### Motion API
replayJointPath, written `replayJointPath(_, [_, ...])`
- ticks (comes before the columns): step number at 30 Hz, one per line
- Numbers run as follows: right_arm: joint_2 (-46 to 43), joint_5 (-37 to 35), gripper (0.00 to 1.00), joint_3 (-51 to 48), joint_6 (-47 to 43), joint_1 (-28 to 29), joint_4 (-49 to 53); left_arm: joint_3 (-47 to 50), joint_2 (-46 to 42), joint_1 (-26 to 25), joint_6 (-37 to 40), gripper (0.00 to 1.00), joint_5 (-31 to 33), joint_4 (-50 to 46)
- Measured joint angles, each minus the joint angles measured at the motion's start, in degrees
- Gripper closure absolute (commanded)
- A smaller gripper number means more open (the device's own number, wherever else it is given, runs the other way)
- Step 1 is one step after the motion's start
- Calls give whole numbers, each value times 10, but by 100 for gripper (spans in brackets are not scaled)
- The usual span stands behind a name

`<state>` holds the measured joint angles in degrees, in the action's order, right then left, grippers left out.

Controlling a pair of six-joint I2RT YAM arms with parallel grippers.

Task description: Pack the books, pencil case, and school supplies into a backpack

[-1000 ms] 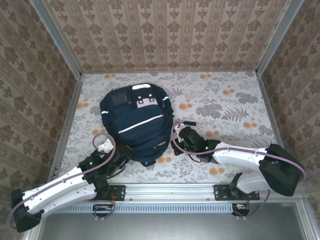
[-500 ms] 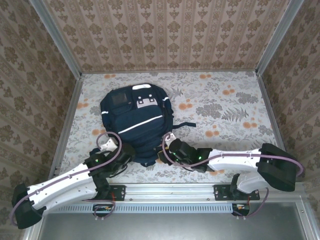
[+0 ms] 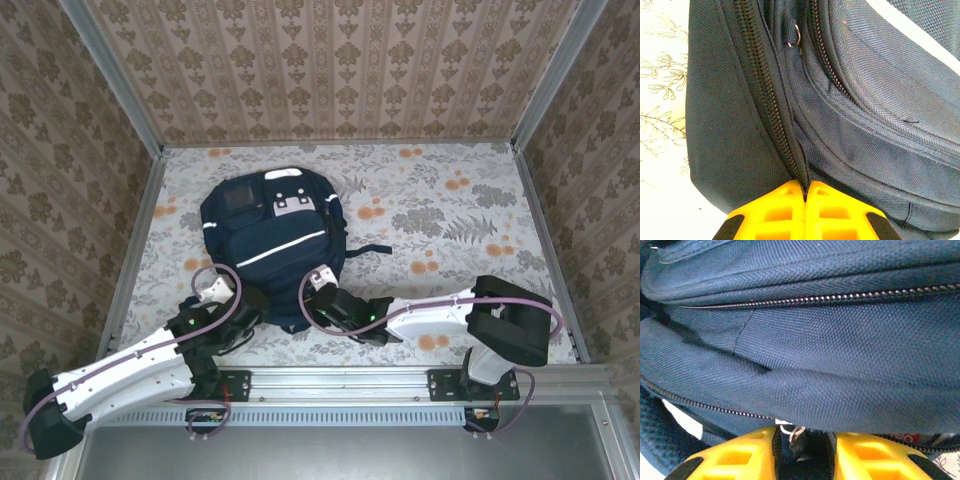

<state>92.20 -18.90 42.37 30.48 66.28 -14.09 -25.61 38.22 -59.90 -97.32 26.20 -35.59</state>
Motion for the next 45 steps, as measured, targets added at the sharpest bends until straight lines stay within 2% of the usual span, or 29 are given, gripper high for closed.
replayJointPath(3, [19, -10, 71, 10, 2, 0, -3, 0, 0, 0, 0, 100, 0, 0])
replayJointPath(8, [28, -27, 100, 14, 8, 2, -5, 0, -1, 4, 0, 100, -1, 0])
replayJointPath(15, [11, -60, 100, 15, 7, 6, 21, 0, -23, 5, 0, 100, -2, -5])
replayJointPath(22, [-37, -61, 100, 4, 2, -17, 67, 1, -104, 32, 0, 100, -27, -31])
replayJointPath(25, [-61, -43, 100, -8, -5, -39, 70, 2, -146, 54, 2, 100, -36, -58])
replayJointPath(31, [-93, -41, 100, -31, -32, -125, 127, 5, -199, 137, 36, 100, -33, -153])
replayJointPath(35, [-126, -2, 100, -30, -46, -134, 156, 15, -203, 176, 68, 100, -58, -152])
replayJointPath(39, [-139, 70, 100, -11, -45, -134, 188, 29, -193, 183, 91, 99, -90, -120])
replayJointPath(41, [-139, 109, 100, 9, -34, -133, 212, 30, -172, 184, 99, 89, -107, -97])
replayJointPath(43, [-139, 139, 100, 33, -24, -132, 241, 30, -149, 183, 107, 84, -124, -74])
replayJointPath(45, [-136, 164, 100, 59, -15, -132, 268, 30, -125, 177, 113, 72, -138, -48])
